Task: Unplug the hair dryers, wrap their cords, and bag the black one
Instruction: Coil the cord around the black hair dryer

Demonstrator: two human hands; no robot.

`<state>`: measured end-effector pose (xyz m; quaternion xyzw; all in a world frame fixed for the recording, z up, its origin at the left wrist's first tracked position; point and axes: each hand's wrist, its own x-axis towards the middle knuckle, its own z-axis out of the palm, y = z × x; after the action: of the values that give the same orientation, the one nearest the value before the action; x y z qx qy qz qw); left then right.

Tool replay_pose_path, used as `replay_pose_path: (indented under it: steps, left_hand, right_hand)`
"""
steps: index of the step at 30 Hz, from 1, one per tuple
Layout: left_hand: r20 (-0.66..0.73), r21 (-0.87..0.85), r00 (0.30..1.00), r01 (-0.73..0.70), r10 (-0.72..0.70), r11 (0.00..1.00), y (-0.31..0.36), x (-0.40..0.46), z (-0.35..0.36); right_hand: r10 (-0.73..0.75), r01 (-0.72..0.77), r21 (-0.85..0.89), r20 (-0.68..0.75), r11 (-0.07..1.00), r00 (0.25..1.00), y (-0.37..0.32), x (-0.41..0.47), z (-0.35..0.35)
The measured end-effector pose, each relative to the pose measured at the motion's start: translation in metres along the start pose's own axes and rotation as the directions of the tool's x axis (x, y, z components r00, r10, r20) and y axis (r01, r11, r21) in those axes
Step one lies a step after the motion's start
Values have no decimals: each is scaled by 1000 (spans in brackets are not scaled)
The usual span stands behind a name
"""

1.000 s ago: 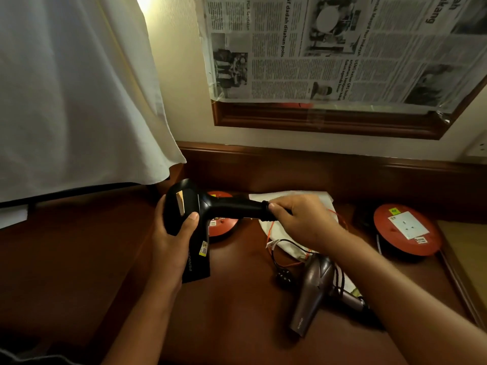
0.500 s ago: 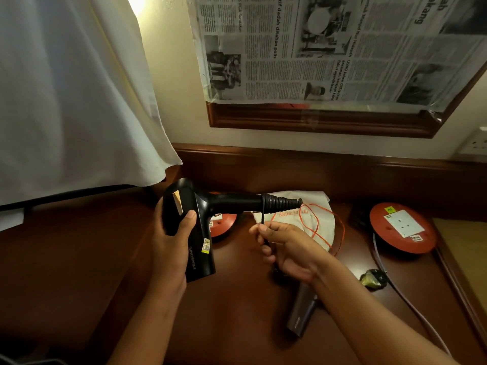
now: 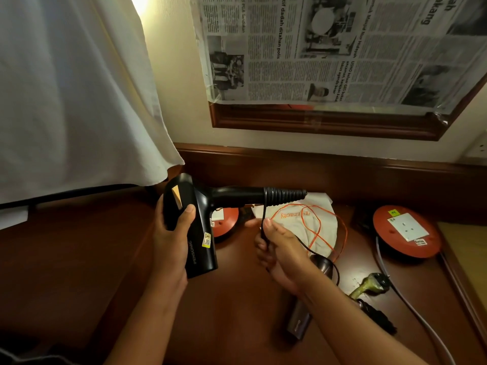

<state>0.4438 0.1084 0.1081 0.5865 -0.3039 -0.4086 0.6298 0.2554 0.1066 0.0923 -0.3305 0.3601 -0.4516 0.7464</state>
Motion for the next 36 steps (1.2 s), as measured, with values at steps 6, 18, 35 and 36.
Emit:
replay_pose_path:
  steps: [6,18,35,36]
  left_hand:
    - [15,-16,999,35,-35,999,-1,-2,0]
    - [141,65,987,74,-82,995,6,1,-6]
    - [254,83,966,33,-53,996,7,13,0]
    - [250,87,967,34,-55,996,7,13,0]
  right_hand:
    - [-16,16,55,9,998,1000,6,7,-13]
    - [149,-137,-644,-36,753,988,-25,41,-50]
    - [47,166,-984,169,65,985,-118,82,-64]
    - [54,169,-985,171,33,984,-120,81,-61]
